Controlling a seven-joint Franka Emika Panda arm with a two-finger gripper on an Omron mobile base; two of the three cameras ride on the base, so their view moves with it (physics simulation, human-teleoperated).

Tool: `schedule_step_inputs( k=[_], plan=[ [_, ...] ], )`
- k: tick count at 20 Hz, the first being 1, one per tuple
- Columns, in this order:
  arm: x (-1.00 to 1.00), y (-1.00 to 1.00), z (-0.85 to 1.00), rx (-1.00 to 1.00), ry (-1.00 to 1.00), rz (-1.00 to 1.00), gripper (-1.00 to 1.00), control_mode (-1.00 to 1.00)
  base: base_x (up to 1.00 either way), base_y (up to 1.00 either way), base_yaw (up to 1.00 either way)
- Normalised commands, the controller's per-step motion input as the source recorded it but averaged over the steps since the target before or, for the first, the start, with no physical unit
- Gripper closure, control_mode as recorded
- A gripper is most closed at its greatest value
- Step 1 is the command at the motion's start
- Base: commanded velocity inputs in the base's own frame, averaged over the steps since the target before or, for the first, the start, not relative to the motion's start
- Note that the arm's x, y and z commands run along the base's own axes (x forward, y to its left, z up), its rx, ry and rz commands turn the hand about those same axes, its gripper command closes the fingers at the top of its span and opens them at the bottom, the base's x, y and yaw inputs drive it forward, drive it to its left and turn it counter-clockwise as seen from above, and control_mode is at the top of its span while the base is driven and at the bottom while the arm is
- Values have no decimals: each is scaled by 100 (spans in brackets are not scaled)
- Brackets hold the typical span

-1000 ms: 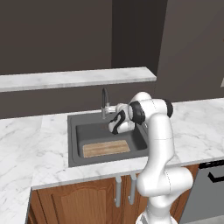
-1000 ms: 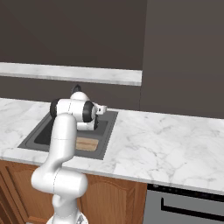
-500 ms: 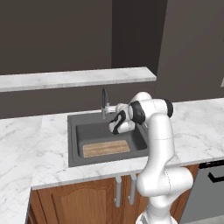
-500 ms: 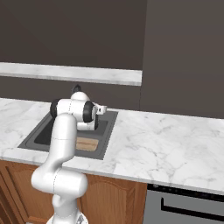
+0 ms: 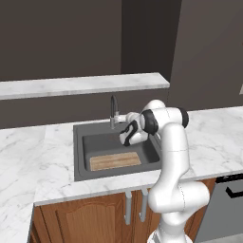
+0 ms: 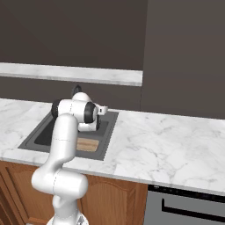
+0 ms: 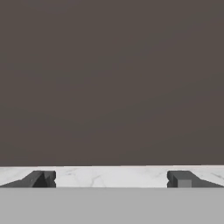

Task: Turn on the sink faucet with hot water and rinse the cutting board for ten seconds, then turn off the faucet. Push the cutting board to reach the water if necessary.

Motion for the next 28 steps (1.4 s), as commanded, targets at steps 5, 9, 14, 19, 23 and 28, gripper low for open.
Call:
schedule_step_inputs(
  k=[5, 9, 14, 19, 23, 28],
  plan=[
    [0, -72, 0, 1, -1, 4, -100, -100, 0, 0, 0],
    [0, -79, 0, 0, -2, 2, -100, -100, 0, 0, 0],
    [0, -82, 0, 0, -2, 0, -100, -100, 0, 0, 0],
    [-5, -83, 0, 0, 0, 0, -100, -100, 0, 0, 0],
    [-9, -83, 0, 0, 0, 0, -100, -100, 0, 0, 0],
    [-15, -87, 0, 0, 0, 0, -100, -100, 0, 0, 0]
  ],
)
